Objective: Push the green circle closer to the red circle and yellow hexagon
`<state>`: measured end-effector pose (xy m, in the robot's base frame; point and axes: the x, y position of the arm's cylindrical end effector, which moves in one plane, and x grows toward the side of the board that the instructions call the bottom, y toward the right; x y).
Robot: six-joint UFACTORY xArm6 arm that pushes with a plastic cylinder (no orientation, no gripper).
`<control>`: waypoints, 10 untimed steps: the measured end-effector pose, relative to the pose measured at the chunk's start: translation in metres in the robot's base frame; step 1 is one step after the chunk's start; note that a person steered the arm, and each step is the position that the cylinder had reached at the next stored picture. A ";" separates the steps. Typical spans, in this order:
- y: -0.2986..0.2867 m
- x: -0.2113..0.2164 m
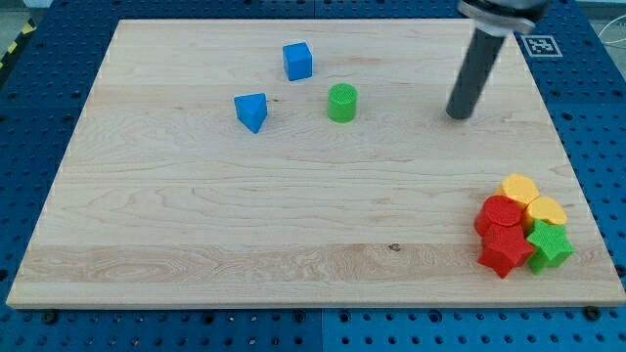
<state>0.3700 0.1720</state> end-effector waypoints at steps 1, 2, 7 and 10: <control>-0.064 -0.029; -0.139 -0.053; -0.107 0.007; -0.055 0.071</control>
<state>0.4410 0.1169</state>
